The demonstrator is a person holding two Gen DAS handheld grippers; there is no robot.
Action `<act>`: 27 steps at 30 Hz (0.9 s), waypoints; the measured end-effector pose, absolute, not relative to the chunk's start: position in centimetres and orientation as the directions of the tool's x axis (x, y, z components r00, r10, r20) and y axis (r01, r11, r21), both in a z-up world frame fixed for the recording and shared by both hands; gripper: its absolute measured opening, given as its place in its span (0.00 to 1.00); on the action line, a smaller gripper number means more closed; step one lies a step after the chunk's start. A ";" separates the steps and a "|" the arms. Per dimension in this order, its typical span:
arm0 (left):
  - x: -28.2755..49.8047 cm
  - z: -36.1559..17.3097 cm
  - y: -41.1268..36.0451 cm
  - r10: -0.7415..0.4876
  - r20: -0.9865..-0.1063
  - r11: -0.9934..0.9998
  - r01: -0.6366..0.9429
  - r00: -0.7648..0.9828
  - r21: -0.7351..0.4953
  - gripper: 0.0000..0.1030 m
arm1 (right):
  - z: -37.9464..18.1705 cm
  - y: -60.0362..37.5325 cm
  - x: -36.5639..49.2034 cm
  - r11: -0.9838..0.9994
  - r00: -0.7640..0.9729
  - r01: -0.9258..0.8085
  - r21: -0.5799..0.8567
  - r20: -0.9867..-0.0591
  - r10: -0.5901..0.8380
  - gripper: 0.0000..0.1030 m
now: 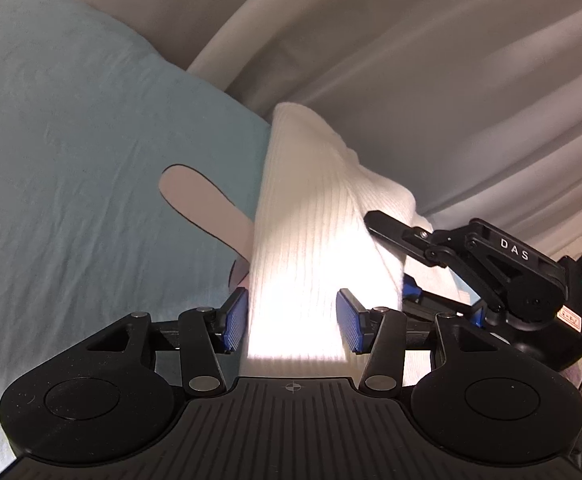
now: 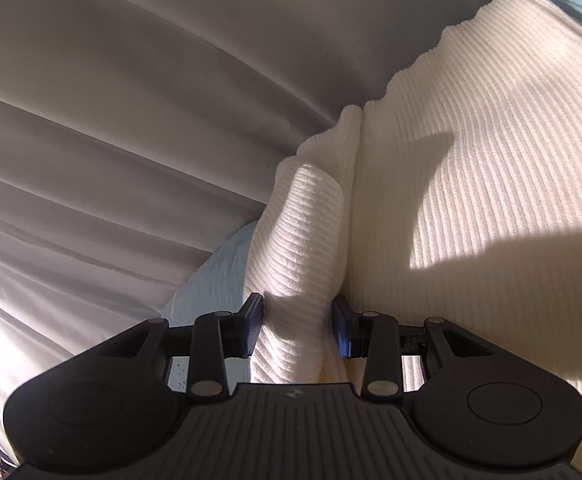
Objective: Fold small clothes
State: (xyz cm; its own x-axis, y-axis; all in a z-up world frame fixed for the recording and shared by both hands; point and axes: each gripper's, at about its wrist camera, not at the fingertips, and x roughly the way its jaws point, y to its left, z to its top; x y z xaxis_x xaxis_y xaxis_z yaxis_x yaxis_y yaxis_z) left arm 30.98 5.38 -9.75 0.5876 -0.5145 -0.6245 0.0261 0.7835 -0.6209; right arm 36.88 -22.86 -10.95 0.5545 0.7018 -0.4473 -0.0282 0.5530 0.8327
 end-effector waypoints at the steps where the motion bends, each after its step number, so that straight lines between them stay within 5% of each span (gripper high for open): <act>1: 31.0 -9.7 5.2 -0.512 -0.627 0.787 0.027 0.588 -0.617 0.51 | -10.8 -22.4 37.1 0.571 0.559 -0.039 0.820 -0.456 0.692 0.29; 4: 30.9 -9.7 5.0 -0.504 -0.638 0.794 0.020 0.583 -0.608 0.51 | -9.2 -21.6 36.4 0.693 0.601 -0.085 0.716 -0.518 0.608 0.14; 9: 31.0 -8.6 4.0 -0.499 -0.631 0.810 0.060 0.595 -0.584 0.51 | -4.7 -21.3 33.9 0.879 0.718 -0.201 0.432 -0.546 0.432 0.12; 14: 30.9 -8.6 1.2 -0.552 -0.628 0.807 0.161 0.548 -0.568 0.52 | -4.7 -23.1 33.3 0.968 0.736 -0.140 0.209 -0.632 0.243 0.12; 17: 31.2 -9.4 -0.8 -0.582 -0.640 0.798 0.197 0.503 -0.570 0.53 | -6.2 -25.3 33.6 0.955 0.697 -0.104 0.279 -0.664 0.270 0.13; 22: 31.3 -10.0 -1.6 -0.565 -0.665 0.816 0.213 0.489 -0.538 0.55 | -7.8 -29.1 33.7 0.806 0.679 -0.058 0.590 -0.568 0.465 0.26; 27: 30.0 -9.6 -1.2 -0.565 -0.670 0.818 0.221 0.481 -0.531 0.55 | -9.8 -30.6 34.1 0.658 0.670 0.001 0.753 -0.489 0.559 0.27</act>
